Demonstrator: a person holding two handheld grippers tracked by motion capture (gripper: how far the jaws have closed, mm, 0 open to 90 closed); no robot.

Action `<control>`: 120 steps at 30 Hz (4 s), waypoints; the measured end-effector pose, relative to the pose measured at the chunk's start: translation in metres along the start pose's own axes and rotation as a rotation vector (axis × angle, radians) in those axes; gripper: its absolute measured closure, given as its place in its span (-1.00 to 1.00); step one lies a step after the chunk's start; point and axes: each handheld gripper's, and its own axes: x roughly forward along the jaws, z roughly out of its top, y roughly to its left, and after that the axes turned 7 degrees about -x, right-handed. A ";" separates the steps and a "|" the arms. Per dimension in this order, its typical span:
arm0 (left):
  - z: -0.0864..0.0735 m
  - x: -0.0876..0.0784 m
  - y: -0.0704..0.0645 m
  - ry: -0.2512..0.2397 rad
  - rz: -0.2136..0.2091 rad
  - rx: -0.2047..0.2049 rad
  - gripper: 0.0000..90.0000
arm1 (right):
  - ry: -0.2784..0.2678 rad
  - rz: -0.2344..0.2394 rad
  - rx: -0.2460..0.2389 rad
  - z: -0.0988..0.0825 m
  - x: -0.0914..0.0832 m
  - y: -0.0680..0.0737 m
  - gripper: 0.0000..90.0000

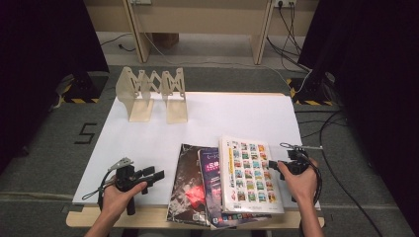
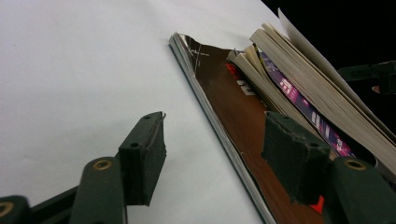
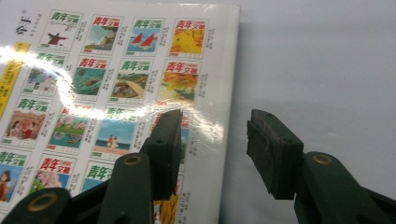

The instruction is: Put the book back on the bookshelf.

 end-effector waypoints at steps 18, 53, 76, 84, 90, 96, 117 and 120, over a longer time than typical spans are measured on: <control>0.018 0.028 -0.039 0.115 -0.087 0.059 -0.15 | 0.065 0.077 0.015 0.014 0.010 0.000 0.12; 0.027 0.079 -0.085 0.265 -0.155 -0.012 -0.11 | 0.158 0.051 0.058 0.006 0.013 0.061 0.21; 0.021 0.085 -0.068 0.323 -0.055 -0.064 -0.06 | 0.204 0.147 0.044 0.003 0.024 0.092 0.18; 0.027 0.079 -0.064 0.290 -0.066 -0.132 0.11 | 0.210 0.145 0.032 0.001 0.024 0.098 0.17; 0.028 0.077 -0.061 0.266 -0.068 -0.174 0.12 | 0.215 0.136 0.028 0.000 0.024 0.102 0.17; 0.022 0.075 -0.061 0.276 -0.039 -0.180 0.14 | 0.230 0.150 0.029 -0.002 0.023 0.105 0.17; 0.004 0.074 -0.068 0.288 -0.119 -0.267 0.32 | 0.223 0.172 0.037 -0.003 0.025 0.104 0.16; 0.008 0.073 -0.065 0.296 -0.143 -0.266 0.53 | 0.238 0.179 0.029 -0.001 0.026 0.103 0.15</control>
